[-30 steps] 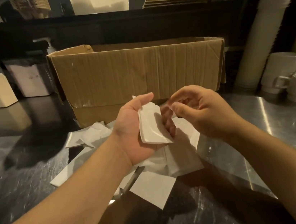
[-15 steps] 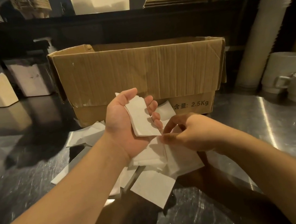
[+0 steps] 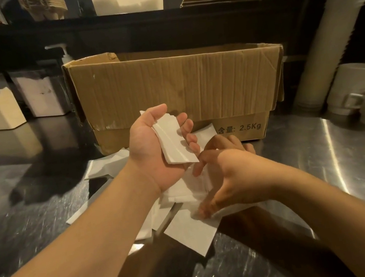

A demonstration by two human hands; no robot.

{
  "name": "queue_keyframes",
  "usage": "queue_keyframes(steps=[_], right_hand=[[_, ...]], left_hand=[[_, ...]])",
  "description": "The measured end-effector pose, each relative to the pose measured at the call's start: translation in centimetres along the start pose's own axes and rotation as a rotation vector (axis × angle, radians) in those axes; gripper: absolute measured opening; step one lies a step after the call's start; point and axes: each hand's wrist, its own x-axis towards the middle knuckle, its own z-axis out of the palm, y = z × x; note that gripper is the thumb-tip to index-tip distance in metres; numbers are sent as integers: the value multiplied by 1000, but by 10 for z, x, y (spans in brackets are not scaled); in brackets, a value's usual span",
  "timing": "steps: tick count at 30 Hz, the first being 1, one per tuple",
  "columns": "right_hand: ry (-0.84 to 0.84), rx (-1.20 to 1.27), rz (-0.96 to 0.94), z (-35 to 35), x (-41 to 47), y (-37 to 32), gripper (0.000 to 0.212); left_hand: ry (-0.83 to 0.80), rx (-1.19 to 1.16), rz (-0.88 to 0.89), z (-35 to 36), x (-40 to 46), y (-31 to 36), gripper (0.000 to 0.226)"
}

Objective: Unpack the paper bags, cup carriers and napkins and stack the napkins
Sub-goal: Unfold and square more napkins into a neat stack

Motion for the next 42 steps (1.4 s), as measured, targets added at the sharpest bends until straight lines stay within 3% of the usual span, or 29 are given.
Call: queue_keyframes(steps=[3,7,16,18,23,25,28,33,37,42], right_hand=[[-17,8,-59,2,1,1,66],[71,-41,-140,5,4,1,34],[191,68,-251,4,7,6,12],[211,202,-262,-4,3,7,12],[136,889,-271,-27,-7,18,13],[63,972,-215,-37,-8,23,13],[29,871,-40,-41,-5,29,7],[67,381,250,-27,8,30,18],[22,141,267,-23,10,26,39],[-28,197,195,-24,5,24,51]], left_hand=[[9,-21,27,1,0,1,46],[15,-30,23,1,-1,2,47],[36,-43,12,-2,1,3,47],[41,-55,22,-3,3,4,46],[77,-119,88,-1,4,4,31],[62,-99,66,0,3,4,38],[32,-24,34,1,-1,4,34],[-2,69,-12,-1,-1,3,44],[-12,98,-19,0,-2,2,41],[5,116,-27,-1,-1,2,38]])
